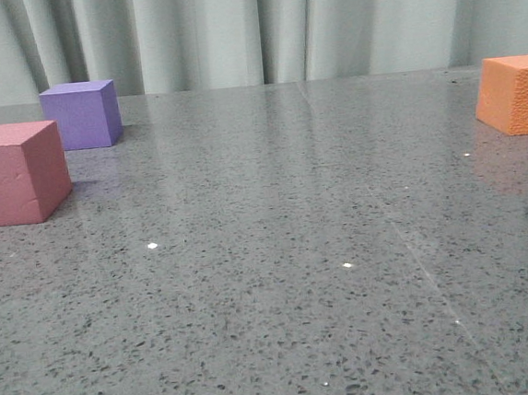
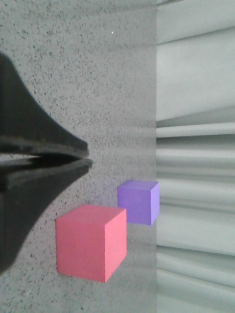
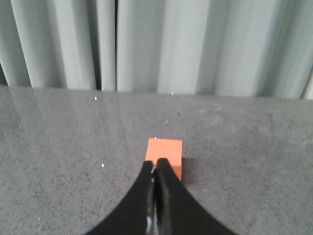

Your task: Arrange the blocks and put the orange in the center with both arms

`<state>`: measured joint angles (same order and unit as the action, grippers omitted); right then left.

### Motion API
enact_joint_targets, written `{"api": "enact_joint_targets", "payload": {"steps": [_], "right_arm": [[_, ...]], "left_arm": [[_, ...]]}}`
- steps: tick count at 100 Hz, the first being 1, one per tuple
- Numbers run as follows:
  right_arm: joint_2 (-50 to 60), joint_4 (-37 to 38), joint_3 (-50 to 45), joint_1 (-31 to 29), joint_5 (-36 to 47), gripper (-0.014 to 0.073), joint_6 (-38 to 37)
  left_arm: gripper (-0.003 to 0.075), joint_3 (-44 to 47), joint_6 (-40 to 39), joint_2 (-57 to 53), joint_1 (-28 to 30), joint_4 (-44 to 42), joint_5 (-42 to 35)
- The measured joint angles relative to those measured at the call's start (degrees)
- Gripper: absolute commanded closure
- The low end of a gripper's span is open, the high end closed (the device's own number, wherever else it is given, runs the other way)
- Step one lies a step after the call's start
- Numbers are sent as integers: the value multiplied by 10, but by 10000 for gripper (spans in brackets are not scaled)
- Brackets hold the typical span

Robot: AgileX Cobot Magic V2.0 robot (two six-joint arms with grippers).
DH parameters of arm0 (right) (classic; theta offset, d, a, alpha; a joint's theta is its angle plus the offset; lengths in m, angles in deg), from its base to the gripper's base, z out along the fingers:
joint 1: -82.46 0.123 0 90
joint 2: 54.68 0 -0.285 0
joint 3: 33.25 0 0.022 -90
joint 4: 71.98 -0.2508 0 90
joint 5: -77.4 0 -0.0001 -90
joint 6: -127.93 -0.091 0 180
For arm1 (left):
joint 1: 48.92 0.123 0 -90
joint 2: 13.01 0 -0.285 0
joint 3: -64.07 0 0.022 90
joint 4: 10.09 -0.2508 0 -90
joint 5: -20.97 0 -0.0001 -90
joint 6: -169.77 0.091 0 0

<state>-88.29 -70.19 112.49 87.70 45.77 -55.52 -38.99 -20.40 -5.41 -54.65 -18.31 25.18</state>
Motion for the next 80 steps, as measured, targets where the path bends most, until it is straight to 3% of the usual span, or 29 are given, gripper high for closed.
{"api": "enact_joint_targets", "payload": {"steps": [21,43,50,61,74,80], "right_arm": [[-160,-2,184,0,-163,661,0],[-251,-2,229,0,-173,657,0],[-272,-2,229,0,-174,610,0],[-298,-3,229,0,-181,389,0],[-322,-5,229,0,-204,-55,0],[-330,-5,229,0,-210,-50,0]], "left_arm": [[730,0,0,0,0,0,0],[730,0,0,0,0,0,0],[730,0,0,0,0,0,0],[730,0,0,0,0,0,0],[730,0,0,0,0,0,0],[730,0,0,0,0,0,0]]}}
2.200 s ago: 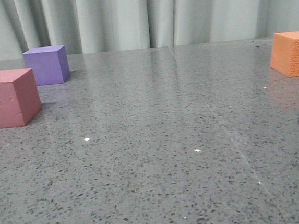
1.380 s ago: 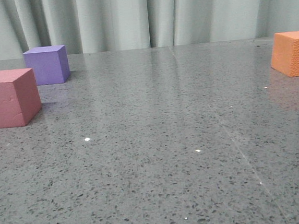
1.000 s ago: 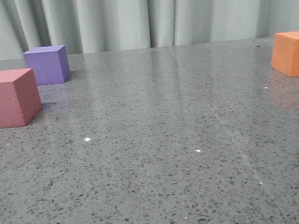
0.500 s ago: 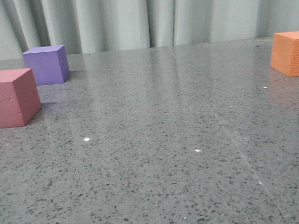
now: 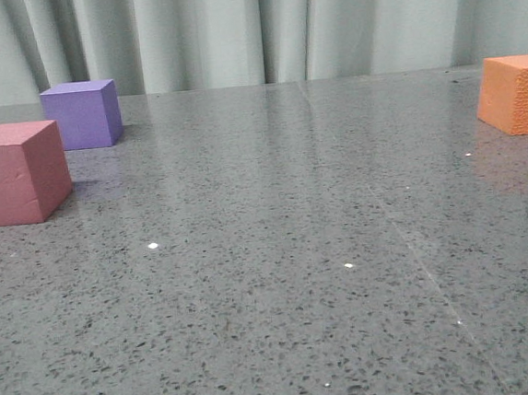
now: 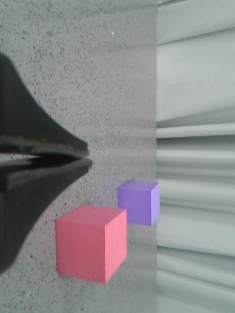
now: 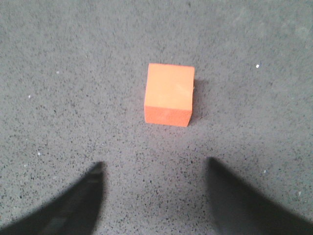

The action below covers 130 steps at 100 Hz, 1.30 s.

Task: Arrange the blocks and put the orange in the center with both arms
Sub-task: 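Lower the right gripper over the orange cube and grasp it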

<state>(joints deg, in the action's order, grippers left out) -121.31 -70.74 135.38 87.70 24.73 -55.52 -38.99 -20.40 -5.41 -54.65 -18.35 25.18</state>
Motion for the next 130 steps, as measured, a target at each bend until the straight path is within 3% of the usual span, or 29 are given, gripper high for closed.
{"api": "enact_joint_targets", "payload": {"steps": [34,86,130], "right_arm": [[-58,-1,3,0,47,-31,-10],[-263,-2,134,-41,55,-31,0],[-346,-2,137,-41,55,-31,7]], "left_arm": [[730,0,0,0,0,0,0],[730,0,0,0,0,0,0],[730,0,0,0,0,0,0]]}}
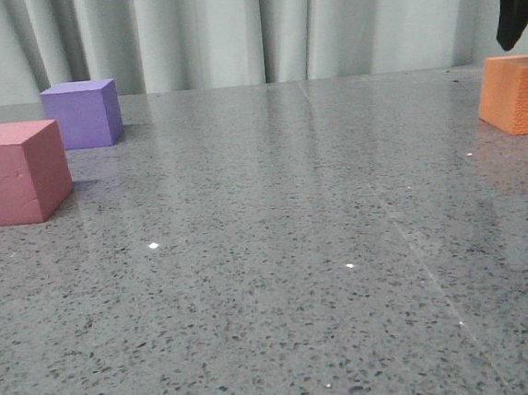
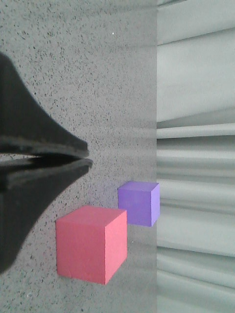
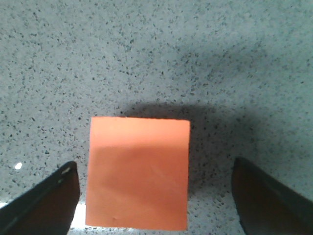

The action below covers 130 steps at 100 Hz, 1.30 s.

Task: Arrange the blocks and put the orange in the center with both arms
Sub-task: 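Lower the right gripper over the orange cube and grasp it, then carry the orange cube with the right gripper to the table center and release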

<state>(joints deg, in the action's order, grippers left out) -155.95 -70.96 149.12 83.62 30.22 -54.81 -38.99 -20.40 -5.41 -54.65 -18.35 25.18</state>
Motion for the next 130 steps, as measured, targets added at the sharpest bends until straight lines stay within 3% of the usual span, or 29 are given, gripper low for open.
{"api": "enact_joint_targets", "payload": {"steps": [49,59,76,83,112,130], "right_arm": [[-62,0,0,1,5,-17,1],[-76,0,0,2,5,77,1],[-82,-4,1,6,5,358,1],[-82,-4,4,6,3,431,1],[-82,-60,93,16,-85,442,-3],[-82,-75,170,82,-113,442,-30]], "left_arm": [[730,0,0,0,0,0,0],[730,0,0,0,0,0,0],[730,0,0,0,0,0,0],[730,0,0,0,0,0,0],[730,0,0,0,0,0,0],[730,0,0,0,0,0,0]]}}
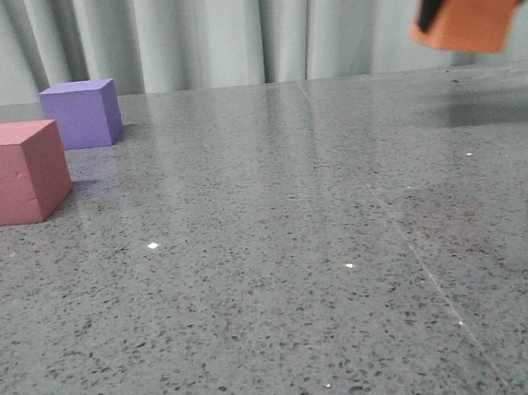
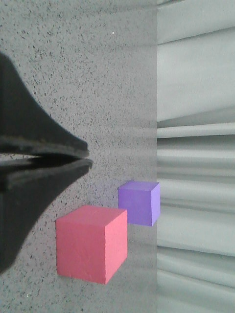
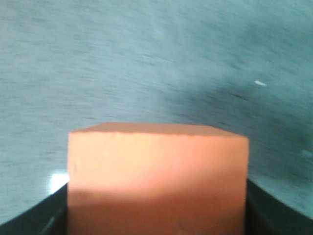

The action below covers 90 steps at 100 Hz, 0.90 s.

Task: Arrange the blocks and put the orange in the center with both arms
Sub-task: 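Carry the orange cube with the right gripper to the table center and release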

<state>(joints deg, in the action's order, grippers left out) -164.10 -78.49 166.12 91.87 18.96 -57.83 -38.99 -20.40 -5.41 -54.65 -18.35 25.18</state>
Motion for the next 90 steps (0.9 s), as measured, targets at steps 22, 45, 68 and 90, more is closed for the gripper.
{"api": "enact_joint_targets", "payload": {"steps": [22,45,68,90], "right_arm": [[-27,46,75,123,-10,442,-83],[-111,137,153,222,-47,442,-211],[-169,150,177,273,-36,442,-303],[-192,151,178,289,-23,441,-327]], "left_arm": [[730,0,0,0,0,0,0],[730,0,0,0,0,0,0],[730,0,0,0,0,0,0],[730,0,0,0,0,0,0]]}}
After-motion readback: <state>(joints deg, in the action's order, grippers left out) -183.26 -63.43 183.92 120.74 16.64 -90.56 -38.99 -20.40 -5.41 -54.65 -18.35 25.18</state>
